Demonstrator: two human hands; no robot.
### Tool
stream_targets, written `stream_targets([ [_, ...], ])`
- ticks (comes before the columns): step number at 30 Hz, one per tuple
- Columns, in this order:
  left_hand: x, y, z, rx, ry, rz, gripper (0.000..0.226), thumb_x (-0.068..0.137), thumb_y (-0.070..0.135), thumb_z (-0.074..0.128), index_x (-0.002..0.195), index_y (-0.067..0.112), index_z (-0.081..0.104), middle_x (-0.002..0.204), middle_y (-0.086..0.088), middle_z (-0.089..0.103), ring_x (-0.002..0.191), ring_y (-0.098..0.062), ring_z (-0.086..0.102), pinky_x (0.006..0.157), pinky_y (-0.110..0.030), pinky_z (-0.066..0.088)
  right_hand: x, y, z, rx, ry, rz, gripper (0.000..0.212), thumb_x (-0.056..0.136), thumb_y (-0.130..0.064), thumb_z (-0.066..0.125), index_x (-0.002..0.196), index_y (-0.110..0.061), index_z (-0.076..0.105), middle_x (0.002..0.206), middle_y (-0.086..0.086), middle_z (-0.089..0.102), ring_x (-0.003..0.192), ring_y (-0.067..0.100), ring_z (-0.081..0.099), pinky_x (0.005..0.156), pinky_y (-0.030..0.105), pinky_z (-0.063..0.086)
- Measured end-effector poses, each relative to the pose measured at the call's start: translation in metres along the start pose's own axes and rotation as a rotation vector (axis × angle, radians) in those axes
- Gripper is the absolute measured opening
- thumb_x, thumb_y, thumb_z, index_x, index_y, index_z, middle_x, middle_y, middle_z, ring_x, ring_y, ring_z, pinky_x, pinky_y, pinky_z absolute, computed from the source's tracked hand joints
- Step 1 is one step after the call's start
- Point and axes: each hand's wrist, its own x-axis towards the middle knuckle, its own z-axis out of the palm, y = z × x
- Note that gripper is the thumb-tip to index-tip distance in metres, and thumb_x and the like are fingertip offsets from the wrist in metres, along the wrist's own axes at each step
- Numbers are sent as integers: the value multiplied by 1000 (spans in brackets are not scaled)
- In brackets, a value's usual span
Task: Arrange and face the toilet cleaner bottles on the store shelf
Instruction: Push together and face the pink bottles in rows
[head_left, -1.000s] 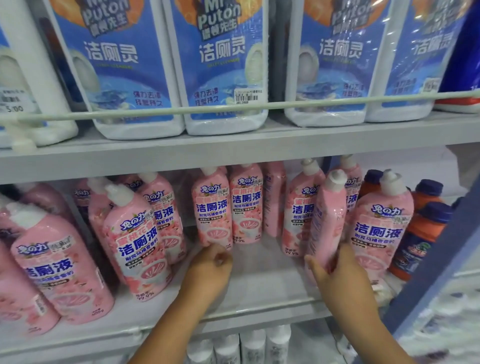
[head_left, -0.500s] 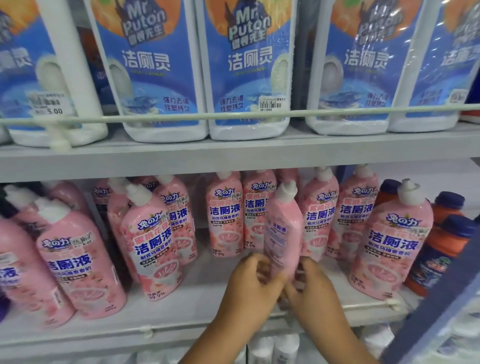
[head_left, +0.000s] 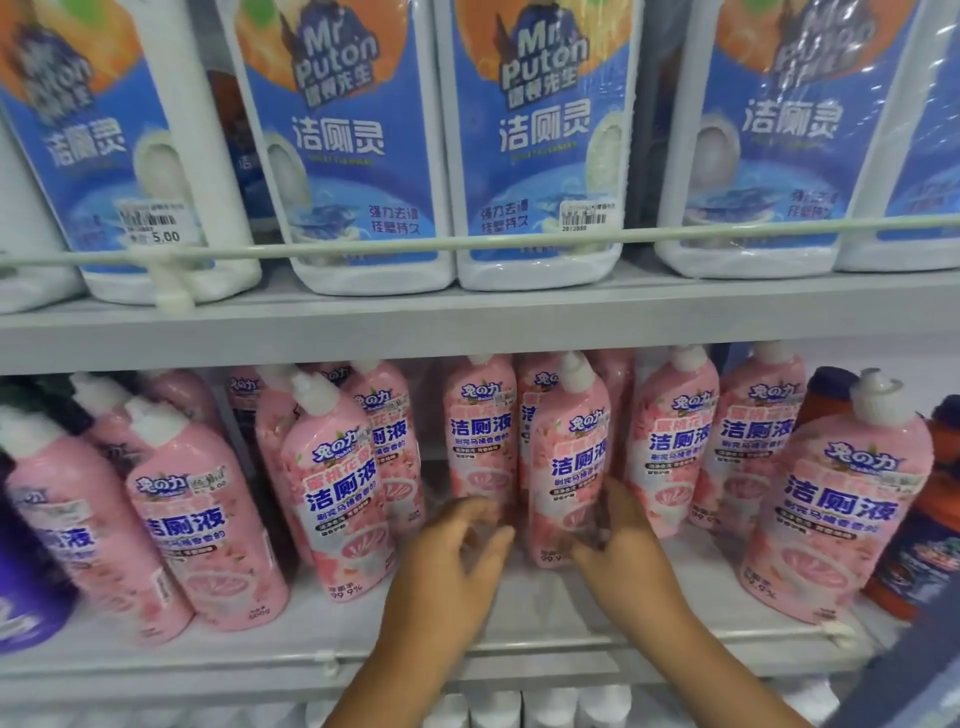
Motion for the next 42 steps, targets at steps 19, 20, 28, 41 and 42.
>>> stream_targets([
  [19, 1, -55, -57, -129, 140, -313, 37, 78, 20, 82, 106, 36, 64, 89, 24, 75, 81, 5, 71, 75, -20, 56, 18, 2, 22, -81, 83, 21, 79, 83, -20, 74, 149, -23, 30, 144, 6, 53, 126, 29, 57, 100, 42, 51],
  [20, 4, -51, -52, -137, 67, -295, 38, 79, 19, 81, 106, 40, 62, 88, 30, 73, 81, 9, 70, 71, -11, 53, 17, 1, 22, -76, 75, 30, 78, 83, -20, 73, 148, -24, 31, 144, 5, 54, 126, 28, 57, 100, 42, 51],
  [28, 34, -34, -10, -239, -123, -196, 40, 86, 16, 75, 117, 37, 60, 97, 32, 70, 88, 21, 63, 75, -2, 48, 16, -4, 20, -66, 69, 72, 74, 85, -18, 72, 147, -22, 34, 141, 3, 56, 125, 27, 58, 101, 38, 49],
  [41, 51, -33, 8, -200, -97, -225, 31, 87, 21, 74, 112, 30, 58, 99, 20, 69, 88, 5, 65, 65, -2, 46, 34, -11, 26, -155, 51, 142, 69, 89, -17, 71, 146, -14, 32, 137, 13, 58, 119, 33, 62, 97, 37, 49],
  [42, 53, -32, 9, -189, -96, -226, 30, 88, 22, 73, 112, 30, 57, 100, 18, 68, 89, 0, 65, 64, -2, 44, 35, -12, 26, -157, 48, 143, 70, 89, -18, 70, 146, -14, 31, 137, 13, 58, 119, 34, 62, 98, 38, 49],
])
